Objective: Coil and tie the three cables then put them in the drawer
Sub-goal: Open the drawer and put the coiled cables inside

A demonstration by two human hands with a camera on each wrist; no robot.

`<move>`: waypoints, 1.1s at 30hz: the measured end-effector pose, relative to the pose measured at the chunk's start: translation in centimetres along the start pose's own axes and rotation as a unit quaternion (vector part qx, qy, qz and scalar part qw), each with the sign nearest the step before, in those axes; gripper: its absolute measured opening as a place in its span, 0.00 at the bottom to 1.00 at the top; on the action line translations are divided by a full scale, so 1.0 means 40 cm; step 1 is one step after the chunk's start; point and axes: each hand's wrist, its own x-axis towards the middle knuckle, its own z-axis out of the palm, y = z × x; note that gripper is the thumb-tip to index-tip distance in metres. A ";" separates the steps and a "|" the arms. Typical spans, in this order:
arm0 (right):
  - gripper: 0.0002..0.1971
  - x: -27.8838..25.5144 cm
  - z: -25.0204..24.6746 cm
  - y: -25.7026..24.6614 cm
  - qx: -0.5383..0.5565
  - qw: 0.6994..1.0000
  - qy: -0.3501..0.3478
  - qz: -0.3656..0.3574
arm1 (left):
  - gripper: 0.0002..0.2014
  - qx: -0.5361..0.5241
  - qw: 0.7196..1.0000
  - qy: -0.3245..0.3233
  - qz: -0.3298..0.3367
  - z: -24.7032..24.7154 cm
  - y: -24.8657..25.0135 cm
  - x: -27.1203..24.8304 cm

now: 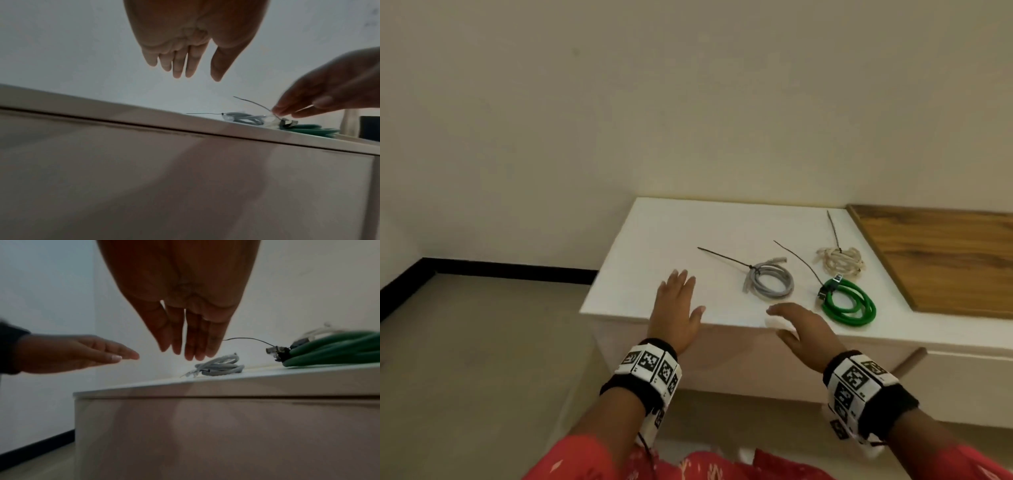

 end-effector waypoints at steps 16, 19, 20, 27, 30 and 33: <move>0.30 0.018 0.125 0.014 -0.121 0.966 0.048 -0.223 | 0.46 -0.255 0.896 0.143 -0.334 -0.037 -0.293 -0.109; 0.28 0.012 0.131 0.031 -0.126 0.961 0.048 -0.242 | 0.40 -0.345 0.854 0.160 -0.356 -0.028 -0.320 -0.096; 0.30 0.008 0.134 0.040 -0.129 0.960 0.036 -0.247 | 0.38 -0.349 0.851 0.159 -0.358 -0.026 -0.327 -0.097; 0.28 -0.002 0.156 0.087 -0.090 0.963 0.034 -0.253 | 0.30 -0.306 0.872 0.148 -0.352 -0.035 -0.356 -0.103; 0.20 -0.004 0.162 0.094 -0.060 0.971 0.074 -0.221 | 0.34 -0.300 0.877 0.125 -0.353 -0.040 -0.371 -0.107; 0.17 -0.021 0.152 0.099 -0.040 0.977 0.106 -0.182 | 0.33 -0.271 0.886 0.114 -0.358 -0.050 -0.367 -0.120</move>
